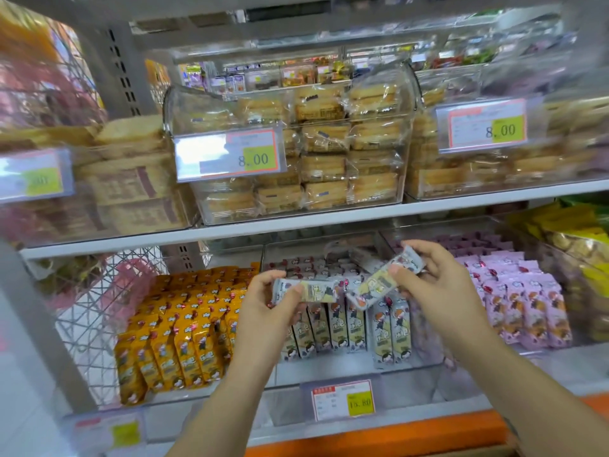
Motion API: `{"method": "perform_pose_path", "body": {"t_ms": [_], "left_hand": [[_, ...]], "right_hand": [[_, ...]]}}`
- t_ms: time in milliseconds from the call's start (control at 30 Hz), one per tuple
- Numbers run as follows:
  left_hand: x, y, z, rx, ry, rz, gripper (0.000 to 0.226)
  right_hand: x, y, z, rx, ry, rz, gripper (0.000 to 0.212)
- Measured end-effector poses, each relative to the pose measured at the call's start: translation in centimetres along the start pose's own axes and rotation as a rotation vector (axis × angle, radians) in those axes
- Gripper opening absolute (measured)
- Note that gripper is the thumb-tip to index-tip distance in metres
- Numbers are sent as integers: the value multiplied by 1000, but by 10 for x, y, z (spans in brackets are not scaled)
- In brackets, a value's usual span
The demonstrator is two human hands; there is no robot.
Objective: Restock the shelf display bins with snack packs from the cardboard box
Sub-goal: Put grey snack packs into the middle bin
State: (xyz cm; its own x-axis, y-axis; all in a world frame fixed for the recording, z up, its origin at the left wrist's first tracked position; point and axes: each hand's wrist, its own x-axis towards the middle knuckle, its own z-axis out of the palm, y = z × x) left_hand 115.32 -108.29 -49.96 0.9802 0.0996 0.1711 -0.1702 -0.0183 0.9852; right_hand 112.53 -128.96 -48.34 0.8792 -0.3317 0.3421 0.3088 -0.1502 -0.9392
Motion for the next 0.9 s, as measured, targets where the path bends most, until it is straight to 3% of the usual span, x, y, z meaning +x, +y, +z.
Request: {"method": "perform_pose_path", "body": {"t_ms": [133, 200, 367, 467, 567, 700, 833, 900], "left_hand": [[-5, 7, 6, -464, -51, -244, 18], [-8, 5, 15, -545, -132, -318, 21], [-7, -8, 23, -201, -216, -307, 20], [-3, -13, 15, -67, -326, -347, 43], [-5, -16, 10, -49, -513, -386, 56], [1, -18, 13, -29, -455, -317, 51], [11, -20, 9, 308, -417, -136, 23], [14, -18, 6, 402, -366, -70, 29]], "right_hand": [[-1, 2, 6, 214, 25, 139, 20], [-3, 6, 14, 235, -18, 206, 20], [-5, 12, 21, -25, -167, 210, 31], [-1, 16, 19, -91, -244, 249, 44], [2, 19, 21, -33, -340, 309, 39], [0, 23, 27, -149, -434, 296, 33], [-3, 29, 29, -214, -462, 237, 33], [-3, 32, 27, -267, -476, 208, 33]]}}
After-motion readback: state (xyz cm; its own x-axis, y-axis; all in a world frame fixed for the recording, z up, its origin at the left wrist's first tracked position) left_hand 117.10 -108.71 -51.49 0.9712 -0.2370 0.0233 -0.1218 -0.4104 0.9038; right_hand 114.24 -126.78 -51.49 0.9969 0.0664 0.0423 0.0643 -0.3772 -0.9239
